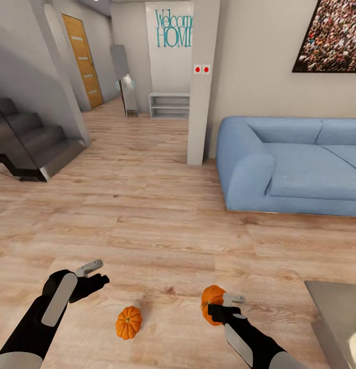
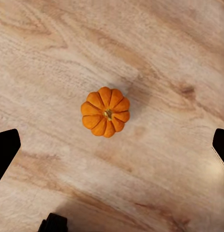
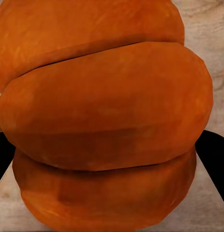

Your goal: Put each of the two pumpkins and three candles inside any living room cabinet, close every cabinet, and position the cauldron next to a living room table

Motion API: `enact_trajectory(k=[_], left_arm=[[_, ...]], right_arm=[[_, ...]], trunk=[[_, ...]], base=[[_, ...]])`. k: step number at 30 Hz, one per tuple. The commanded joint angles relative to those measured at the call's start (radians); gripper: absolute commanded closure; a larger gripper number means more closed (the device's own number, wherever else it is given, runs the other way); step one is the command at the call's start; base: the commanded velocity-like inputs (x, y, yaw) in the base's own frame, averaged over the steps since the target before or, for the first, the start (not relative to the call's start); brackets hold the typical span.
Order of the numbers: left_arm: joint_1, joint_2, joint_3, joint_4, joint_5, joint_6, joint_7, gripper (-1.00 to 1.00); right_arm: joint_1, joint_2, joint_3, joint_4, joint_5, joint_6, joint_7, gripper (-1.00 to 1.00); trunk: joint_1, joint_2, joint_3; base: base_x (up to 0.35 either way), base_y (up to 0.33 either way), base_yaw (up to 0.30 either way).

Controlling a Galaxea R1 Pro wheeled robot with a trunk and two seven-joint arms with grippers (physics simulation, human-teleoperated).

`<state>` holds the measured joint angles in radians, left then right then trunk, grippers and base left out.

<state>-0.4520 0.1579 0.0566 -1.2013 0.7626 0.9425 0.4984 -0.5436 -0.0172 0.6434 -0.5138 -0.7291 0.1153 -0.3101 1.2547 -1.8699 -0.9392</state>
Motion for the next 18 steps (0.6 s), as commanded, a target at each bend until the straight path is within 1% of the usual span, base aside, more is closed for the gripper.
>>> enact_trajectory(k=[1,13,18], left_arm=[[-0.001,0.0,0.0,-0.001,0.01,0.002,0.009,-1.0],[-0.001,0.0,0.0,-0.001,0.009,0.002,0.01,-1.0],[-0.001,0.0,0.0,-0.001,0.009,0.002,0.009,-1.0]], right_arm=[[-0.001,-0.001,0.008,-0.003,-0.004,0.004,-0.009,1.0],[-0.001,-0.001,0.009,-0.003,-0.004,0.004,-0.009,1.0],[-0.001,-0.002,0.009,-0.003,-0.004,0.004,-0.009,1.0]], trunk=[[0.0,0.0,-0.001],[0.0,0.0,-0.001],[0.0,0.0,-0.001]], base=[[0.288,0.002,0.012],[0.274,0.0,0.002],[0.123,0.0,0.0]])
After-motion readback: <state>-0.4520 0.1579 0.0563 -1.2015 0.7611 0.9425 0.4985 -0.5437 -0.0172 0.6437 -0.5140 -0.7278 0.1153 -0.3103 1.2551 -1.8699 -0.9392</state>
